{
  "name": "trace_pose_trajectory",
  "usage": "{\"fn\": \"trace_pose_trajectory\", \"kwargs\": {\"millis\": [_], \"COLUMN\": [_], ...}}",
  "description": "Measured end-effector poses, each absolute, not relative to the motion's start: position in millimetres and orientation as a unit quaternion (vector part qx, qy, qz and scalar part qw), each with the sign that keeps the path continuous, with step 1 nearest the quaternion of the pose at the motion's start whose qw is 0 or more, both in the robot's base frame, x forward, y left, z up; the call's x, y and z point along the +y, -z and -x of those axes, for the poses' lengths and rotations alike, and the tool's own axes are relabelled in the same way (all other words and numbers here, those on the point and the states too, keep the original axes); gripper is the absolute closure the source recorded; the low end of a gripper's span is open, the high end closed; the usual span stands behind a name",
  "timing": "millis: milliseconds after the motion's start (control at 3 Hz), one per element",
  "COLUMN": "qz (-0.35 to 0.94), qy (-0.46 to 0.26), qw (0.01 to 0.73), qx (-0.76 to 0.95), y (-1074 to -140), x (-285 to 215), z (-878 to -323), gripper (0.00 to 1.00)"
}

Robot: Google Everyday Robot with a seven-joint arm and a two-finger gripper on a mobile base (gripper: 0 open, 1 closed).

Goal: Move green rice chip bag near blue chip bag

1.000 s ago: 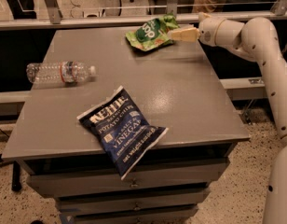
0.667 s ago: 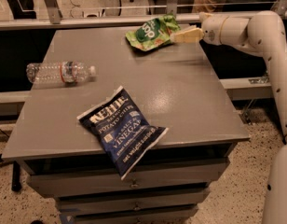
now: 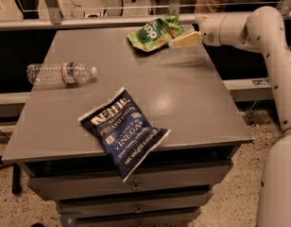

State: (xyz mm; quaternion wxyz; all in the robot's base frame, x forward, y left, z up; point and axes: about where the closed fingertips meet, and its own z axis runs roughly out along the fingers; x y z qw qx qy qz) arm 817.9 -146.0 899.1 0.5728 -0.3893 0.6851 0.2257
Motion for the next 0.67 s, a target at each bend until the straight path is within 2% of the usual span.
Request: {"fn": "trace_pose_trajectory", "kwargs": {"millis": [667], "qz": [0.443], "qy": [-0.152], "qw": [0.543], "qx": [0.697], "y": [-880.0], "x": [-145.1], "z": [-838.9], "gripper": [0.00]}}
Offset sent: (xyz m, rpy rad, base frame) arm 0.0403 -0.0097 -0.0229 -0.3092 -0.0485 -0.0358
